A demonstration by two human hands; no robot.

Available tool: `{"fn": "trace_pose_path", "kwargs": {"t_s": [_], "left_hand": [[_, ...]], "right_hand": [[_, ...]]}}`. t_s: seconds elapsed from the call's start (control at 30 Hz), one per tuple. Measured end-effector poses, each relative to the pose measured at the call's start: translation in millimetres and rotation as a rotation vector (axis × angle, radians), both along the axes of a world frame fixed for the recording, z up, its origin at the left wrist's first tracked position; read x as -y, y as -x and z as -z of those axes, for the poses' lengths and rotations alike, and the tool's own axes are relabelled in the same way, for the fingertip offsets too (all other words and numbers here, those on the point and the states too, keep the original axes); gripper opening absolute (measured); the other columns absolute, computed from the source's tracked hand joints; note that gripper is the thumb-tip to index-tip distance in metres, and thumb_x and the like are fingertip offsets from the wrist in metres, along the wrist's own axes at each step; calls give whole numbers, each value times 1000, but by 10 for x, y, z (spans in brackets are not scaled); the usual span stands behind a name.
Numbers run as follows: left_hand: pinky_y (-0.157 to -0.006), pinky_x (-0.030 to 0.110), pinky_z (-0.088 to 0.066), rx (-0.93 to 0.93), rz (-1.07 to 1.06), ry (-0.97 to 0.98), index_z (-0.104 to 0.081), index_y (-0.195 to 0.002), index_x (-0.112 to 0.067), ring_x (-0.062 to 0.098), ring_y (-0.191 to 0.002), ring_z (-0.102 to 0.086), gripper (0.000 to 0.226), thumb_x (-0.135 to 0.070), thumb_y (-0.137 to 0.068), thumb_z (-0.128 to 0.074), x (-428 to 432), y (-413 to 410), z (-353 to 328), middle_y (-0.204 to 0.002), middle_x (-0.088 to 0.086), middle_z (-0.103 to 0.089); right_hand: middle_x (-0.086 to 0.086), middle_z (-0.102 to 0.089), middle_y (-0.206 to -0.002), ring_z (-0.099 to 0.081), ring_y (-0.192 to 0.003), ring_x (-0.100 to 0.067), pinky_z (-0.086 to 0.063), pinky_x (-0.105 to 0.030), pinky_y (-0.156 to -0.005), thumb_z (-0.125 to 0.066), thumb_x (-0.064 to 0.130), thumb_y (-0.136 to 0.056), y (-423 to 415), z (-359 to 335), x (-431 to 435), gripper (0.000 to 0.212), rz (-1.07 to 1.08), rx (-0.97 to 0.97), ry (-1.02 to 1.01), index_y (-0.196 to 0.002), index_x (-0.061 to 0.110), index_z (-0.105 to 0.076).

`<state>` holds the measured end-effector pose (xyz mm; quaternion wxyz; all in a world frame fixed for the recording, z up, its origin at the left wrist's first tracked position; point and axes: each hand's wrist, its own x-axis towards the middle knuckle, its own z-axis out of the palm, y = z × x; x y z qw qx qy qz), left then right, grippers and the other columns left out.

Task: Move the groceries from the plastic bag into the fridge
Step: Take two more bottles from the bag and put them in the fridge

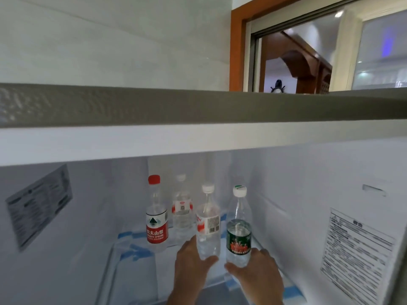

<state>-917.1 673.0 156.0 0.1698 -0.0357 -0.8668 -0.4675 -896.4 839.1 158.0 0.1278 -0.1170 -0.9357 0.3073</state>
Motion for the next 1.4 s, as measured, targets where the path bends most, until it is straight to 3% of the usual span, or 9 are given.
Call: {"fn": "trace_pose_path", "kwargs": {"t_s": [0.17, 0.4, 0.6, 0.77, 0.9, 1.0, 1.07, 1.17, 1.4], "left_hand": [[-97, 33, -51, 22, -37, -7, -62, -124, -24, 16, -108, -65, 56, -24, -73, -86, -153, 325, -35, -116, -5, -70], [-104, 28, -43, 44, -67, 14, -54, -136, -19, 19, -123, -59, 61, -23, -81, -81, -266, 513, -45, -133, 0, -64], [-105, 31, -46, 130, -72, 123, -52, -137, -16, 21, -125, -58, 64, -36, -83, -78, -193, 486, -18, -137, 4, -61], [-119, 30, -29, 112, -57, 309, -26, -154, -16, 17, -144, -34, 80, -47, -91, -64, -40, 82, -41, -158, 1, -35], [-117, 27, -29, -31, 25, 502, -29, -153, -29, 10, -143, -34, 68, -54, -94, -51, 21, -406, -68, -157, -9, -35], [-105, 33, -44, -109, 78, 661, -51, -141, -31, 12, -128, -54, 63, -59, -84, -51, 67, -804, -27, -141, -7, -57], [-90, 36, -55, -156, 84, 666, -66, -124, -27, 16, -109, -68, 60, -61, -76, -55, 148, -1063, 46, -121, -4, -71], [-90, 39, -57, -194, 97, 686, -66, -124, -23, 21, -106, -69, 63, -57, -73, -54, 299, -1450, 126, -118, -1, -72], [-93, 41, -53, -229, 138, 697, -64, -128, -18, 25, -110, -64, 65, -50, -72, -60, 411, -2324, 445, -120, 0, -69]], "right_hand": [[4, -52, -98, -60, -101, -18, -52, -32, -82, -73, 72, -59, 293, 29, -2, 69, 6, 9, 52, -110, 26, -62], [7, -64, -100, -63, -96, -15, -48, -25, -70, -71, 75, -63, 376, 7, 57, 63, 99, -70, -98, -106, 30, -64], [6, -61, -104, -61, -101, -16, -50, -29, -76, -68, 74, -69, 305, -37, 40, 60, 66, -43, -93, -108, 28, -61], [1, -55, -110, -57, -107, -20, -48, -30, -79, -59, 64, -84, 131, -93, -58, 56, -30, -55, -88, -122, 22, -52], [0, -60, -119, -57, -114, -22, -50, -34, -90, -59, 54, -87, -209, -72, 18, 54, -90, -152, -343, -131, 24, -52], [-1, -70, -98, -68, -92, -26, -57, -39, -72, -76, 51, -69, -513, 96, 83, 54, -115, -251, -422, -114, 21, -68], [-2, -71, -101, -68, -94, -25, -57, -39, -72, -70, 50, -71, -794, 179, 121, 53, -144, -328, -431, -115, 20, -69], [-2, -68, -113, -64, -106, -26, -56, -40, -83, -52, 55, -79, -1258, 253, 173, 59, -174, -344, -453, -125, 20, -66], [-3, -65, -116, -61, -112, -26, -53, -40, -95, -50, 55, -83, -2261, 555, 130, 60, -170, -276, -506, -130, 19, -61]]}}
